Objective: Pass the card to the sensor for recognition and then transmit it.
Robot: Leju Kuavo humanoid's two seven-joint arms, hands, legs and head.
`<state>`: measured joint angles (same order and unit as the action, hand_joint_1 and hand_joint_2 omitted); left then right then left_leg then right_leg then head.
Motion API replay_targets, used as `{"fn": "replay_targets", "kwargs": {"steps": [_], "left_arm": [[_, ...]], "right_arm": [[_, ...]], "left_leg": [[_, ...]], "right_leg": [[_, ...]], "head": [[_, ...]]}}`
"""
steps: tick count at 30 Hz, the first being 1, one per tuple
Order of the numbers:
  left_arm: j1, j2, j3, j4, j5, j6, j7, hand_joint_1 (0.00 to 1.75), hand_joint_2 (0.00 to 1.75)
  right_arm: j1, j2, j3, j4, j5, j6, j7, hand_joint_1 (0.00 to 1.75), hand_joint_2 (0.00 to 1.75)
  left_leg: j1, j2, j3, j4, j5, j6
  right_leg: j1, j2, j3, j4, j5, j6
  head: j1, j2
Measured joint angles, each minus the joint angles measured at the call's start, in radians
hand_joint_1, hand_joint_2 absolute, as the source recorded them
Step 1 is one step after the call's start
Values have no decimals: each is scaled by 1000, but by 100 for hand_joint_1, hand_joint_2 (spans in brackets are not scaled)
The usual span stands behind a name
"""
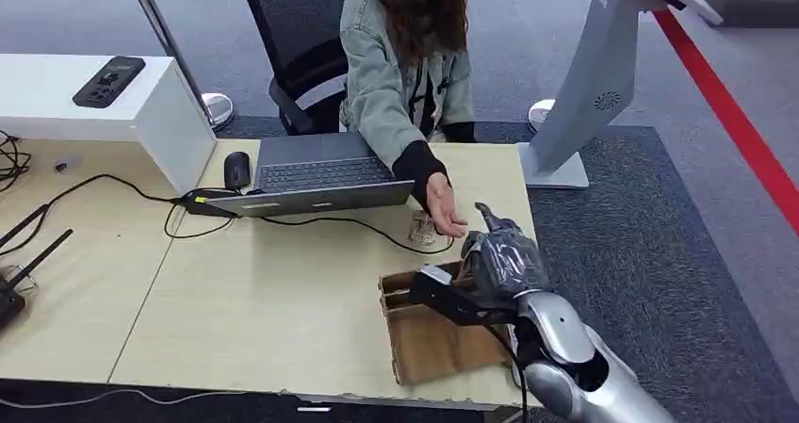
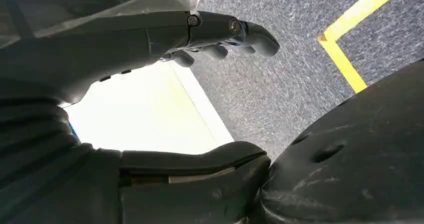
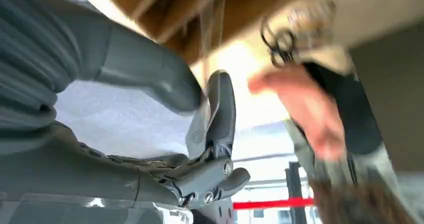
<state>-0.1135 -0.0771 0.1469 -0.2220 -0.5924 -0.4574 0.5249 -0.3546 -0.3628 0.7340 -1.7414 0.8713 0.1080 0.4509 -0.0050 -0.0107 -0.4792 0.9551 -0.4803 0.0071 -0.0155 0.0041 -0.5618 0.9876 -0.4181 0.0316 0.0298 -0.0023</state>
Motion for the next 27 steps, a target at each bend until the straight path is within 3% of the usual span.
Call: {"fn": "replay_targets", "kwargs": {"steps": [15, 24, 25, 26, 27], "left_arm": [[4, 0, -5, 0, 0, 2, -24, 0, 0], [5, 0, -16, 0, -9, 2, -38, 0, 0], [4, 0, -18, 0, -10, 2, -39, 0, 0], [4, -1, -20, 0, -11, 2, -39, 0, 0], [4, -1, -21, 0, -11, 2, -39, 0, 0]], "right_arm": [[-121, 8, -150, -174, -149, -123, 5, 175, 175], [-248, 24, -189, -181, -231, -147, 2, 175, 175], [-258, 27, -189, -177, -234, -147, 1, 10, 175], [-266, 30, -189, -172, -236, -148, -2, 0, 175], [-272, 34, -189, -168, -240, -150, -3, 0, 175]], "left_leg": [[0, 0, 0, 0, 0, 0], [0, -1, 0, 0, 0, 0], [0, -1, 0, 0, 0, 0], [0, -1, 0, 0, 0, 0], [0, -1, 0, 0, 0, 0]], "right_leg": [[0, 0, 0, 0, 0, 0], [0, 0, 0, 0, 0, 0], [0, 0, 0, 0, 0, 0], [0, 0, -1, 0, 0, 0], [0, 0, -1, 0, 0, 0]], "head": [[0, 0], [0, 0], [0, 0], [0, 0], [0, 0]]}}
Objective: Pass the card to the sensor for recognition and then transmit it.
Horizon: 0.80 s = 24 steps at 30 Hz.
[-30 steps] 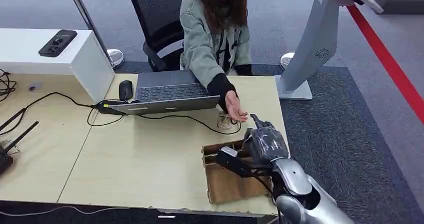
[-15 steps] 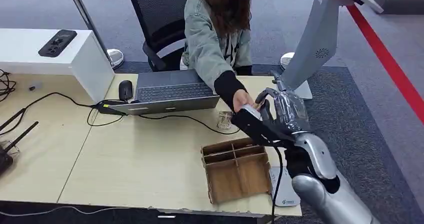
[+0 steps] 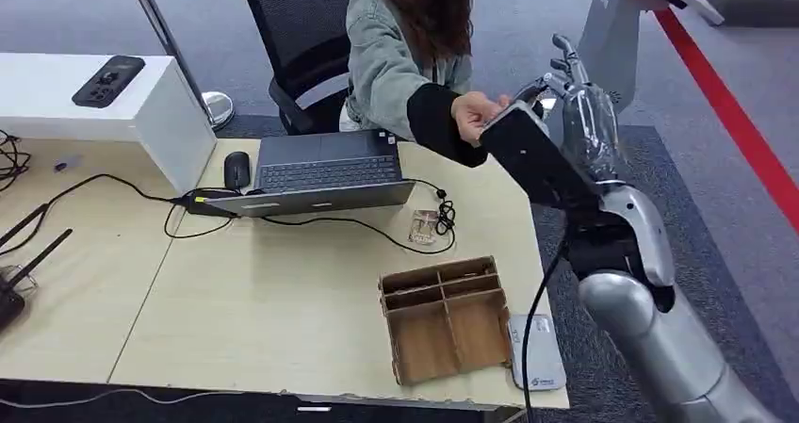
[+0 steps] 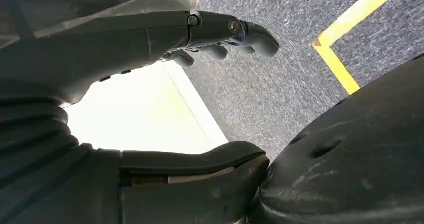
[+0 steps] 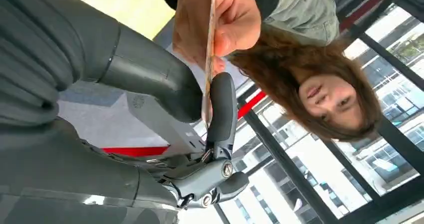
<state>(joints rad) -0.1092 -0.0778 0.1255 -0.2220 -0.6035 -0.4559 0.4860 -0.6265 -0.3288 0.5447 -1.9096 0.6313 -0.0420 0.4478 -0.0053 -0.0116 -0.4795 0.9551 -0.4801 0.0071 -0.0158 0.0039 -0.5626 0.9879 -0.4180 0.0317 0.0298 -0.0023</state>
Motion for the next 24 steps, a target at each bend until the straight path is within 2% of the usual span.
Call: {"fn": "replay_targets", "kwargs": {"steps": [1, 2, 9, 13, 14, 17, 24], "left_arm": [[0, 0, 0, 0, 0, 0, 0, 0, 0], [0, 0, -1, 0, 0, 0, 0, 0, 0], [0, 0, -4, 0, 0, 1, -3, 0, 0], [1, -3, -11, 0, -4, 78, -21, 0, 0], [0, -5, -12, 0, -5, 107, -29, 0, 0], [-3, -11, -19, 0, -13, 170, -49, 0, 0], [-6, -12, -37, -2, 1, 177, -65, 0, 0]], "right_arm": [[-6, 3, 0, 5, -4, -3, -3, 0, 175], [-11, 8, 0, 9, -9, -7, -6, 0, 0], [-9, 28, 3, 40, -77, -53, -35, 0, 0], [39, 34, -11, 48, -119, -136, -84, 0, 0], [52, 34, -17, 48, -129, -160, -97, 0, 175], [106, 37, -51, 40, -170, -240, -143, 0, 175], [269, 65, -173, 28, -345, -355, -292, 0, 175]], "left_leg": [[0, 0, 0, 0, 0, 0], [0, 0, 0, 0, 0, 0], [0, 0, 0, 0, 0, 0], [0, 0, 0, 0, 0, 0], [0, 0, 1, 0, 0, 0], [0, 0, 1, 0, 0, 0], [0, 0, -1, 0, 0, 0]], "right_leg": [[0, 0, 0, 0, 0, 0], [0, 0, 0, 0, 0, 0], [0, 0, 0, 0, 0, 0], [0, 0, 0, 0, 0, 0], [0, 0, 0, 0, 0, 0], [0, 0, 0, 0, 0, 0], [0, 0, 0, 0, 0, 0]], "head": [[0, 0], [0, 0], [0, 0], [0, 0], [0, 0], [0, 0], [0, 0]]}}
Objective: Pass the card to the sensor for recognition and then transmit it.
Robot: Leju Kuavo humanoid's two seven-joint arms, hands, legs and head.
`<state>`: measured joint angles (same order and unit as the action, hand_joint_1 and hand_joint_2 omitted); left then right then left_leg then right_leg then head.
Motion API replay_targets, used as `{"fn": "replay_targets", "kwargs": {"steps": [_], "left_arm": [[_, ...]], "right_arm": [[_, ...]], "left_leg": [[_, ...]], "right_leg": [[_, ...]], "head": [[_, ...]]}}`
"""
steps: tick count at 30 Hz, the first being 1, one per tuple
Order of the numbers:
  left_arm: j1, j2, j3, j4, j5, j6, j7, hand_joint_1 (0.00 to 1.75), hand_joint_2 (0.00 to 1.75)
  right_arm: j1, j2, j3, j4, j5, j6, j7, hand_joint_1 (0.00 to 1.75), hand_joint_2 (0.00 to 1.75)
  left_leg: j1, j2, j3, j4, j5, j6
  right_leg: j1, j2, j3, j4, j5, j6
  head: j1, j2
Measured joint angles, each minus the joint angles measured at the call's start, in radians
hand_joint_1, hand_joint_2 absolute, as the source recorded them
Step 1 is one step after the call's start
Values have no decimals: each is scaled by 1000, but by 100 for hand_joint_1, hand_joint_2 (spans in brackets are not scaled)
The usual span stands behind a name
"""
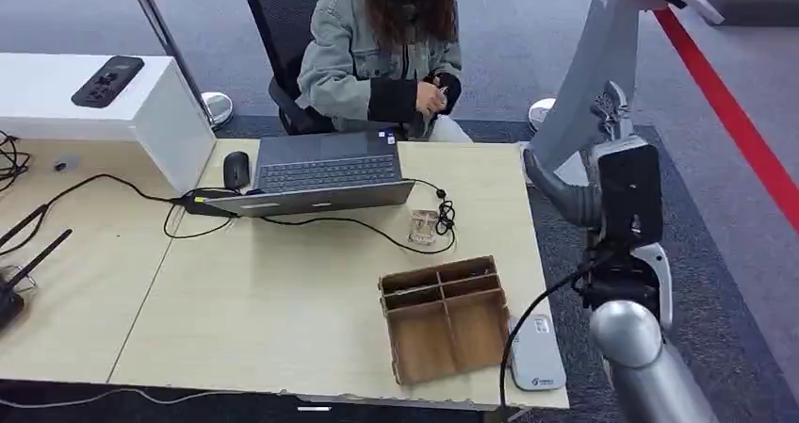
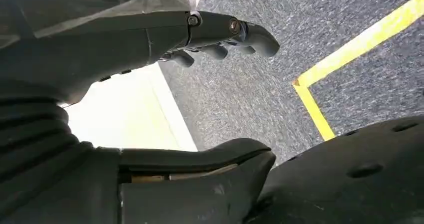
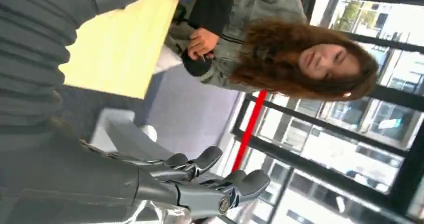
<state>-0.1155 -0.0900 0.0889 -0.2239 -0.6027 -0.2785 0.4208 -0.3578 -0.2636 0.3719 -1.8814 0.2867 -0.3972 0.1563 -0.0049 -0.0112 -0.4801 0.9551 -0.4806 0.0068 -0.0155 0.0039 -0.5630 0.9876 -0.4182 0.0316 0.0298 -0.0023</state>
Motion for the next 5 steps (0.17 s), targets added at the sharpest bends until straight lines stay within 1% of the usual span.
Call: {"fn": "replay_targets", "kwargs": {"steps": [2, 3, 5], "left_arm": [[-2, -2, 0, -1, 17, 6, -5, 0, 0], [-2, -6, 0, -1, 27, 27, -6, 0, 0], [-2, -17, 1, -1, 46, 92, -5, 0, 0]], "right_arm": [[30, 10, -33, 10, -77, -21, -49, 0, 175], [46, 16, -49, 18, -124, -27, -69, 0, 175], [81, 32, -81, 40, -221, -33, -109, 0, 175]], "left_leg": [[0, 0, 0, 0, 0, 0], [0, 0, 0, 0, 0, 0], [0, 0, 0, 0, 0, 0]], "right_leg": [[0, 0, 0, 0, 0, 0], [0, 0, 0, 0, 0, 0], [0, 0, 0, 0, 0, 0]], "head": [[0, 0], [0, 0], [0, 0]]}}
